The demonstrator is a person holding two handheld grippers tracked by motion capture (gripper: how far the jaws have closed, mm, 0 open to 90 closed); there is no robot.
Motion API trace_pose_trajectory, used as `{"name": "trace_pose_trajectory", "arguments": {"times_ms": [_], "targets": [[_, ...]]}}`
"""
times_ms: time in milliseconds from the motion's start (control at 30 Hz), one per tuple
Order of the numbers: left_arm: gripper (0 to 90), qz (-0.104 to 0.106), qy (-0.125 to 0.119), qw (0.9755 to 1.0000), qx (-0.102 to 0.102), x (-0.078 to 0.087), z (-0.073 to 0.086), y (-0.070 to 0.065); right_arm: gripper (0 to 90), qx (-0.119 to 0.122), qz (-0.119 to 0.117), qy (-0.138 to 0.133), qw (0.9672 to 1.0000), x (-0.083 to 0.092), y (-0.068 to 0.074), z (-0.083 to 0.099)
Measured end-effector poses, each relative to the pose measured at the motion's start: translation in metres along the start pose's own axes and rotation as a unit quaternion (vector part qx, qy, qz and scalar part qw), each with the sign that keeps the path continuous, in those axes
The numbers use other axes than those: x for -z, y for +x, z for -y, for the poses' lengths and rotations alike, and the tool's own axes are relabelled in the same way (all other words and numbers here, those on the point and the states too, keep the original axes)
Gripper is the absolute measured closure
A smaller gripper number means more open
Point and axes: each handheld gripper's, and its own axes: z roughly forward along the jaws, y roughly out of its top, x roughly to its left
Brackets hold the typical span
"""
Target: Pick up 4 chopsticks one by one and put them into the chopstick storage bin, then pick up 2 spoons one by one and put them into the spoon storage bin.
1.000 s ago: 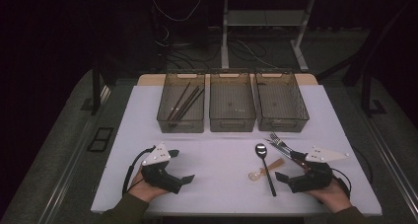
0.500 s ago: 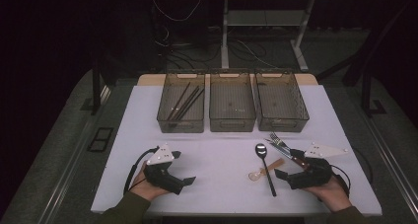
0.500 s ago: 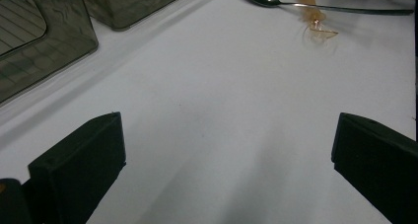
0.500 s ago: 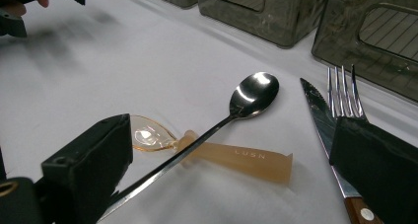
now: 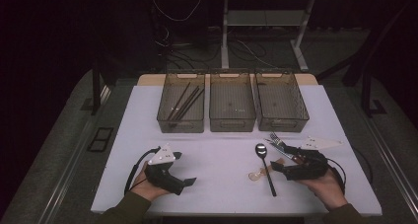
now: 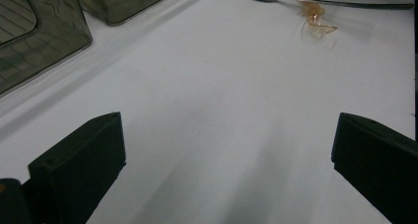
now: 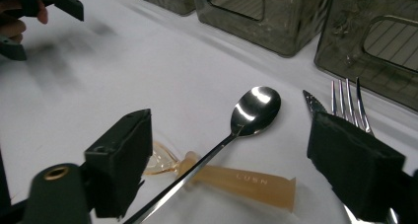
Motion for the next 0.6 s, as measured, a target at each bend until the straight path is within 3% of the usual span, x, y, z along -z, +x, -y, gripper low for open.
{"name": "trace_pose_trajectory", "arguments": {"times_ms": [267, 600], "targets": [[0.0, 0.001, -0.001, 1.0, 0.001, 0.0, 0.001, 0.001, 49.6, -0.005, 0.003, 0.016, 0.9999, -0.01, -0.003, -0.01], [0.0, -0.001, 0.002, 1.0, 0.0, -0.002, 0.0, 0.0, 78.1, -0.022, 0.018, 0.051, 0.9983, -0.029, -0.013, -0.02]]}}
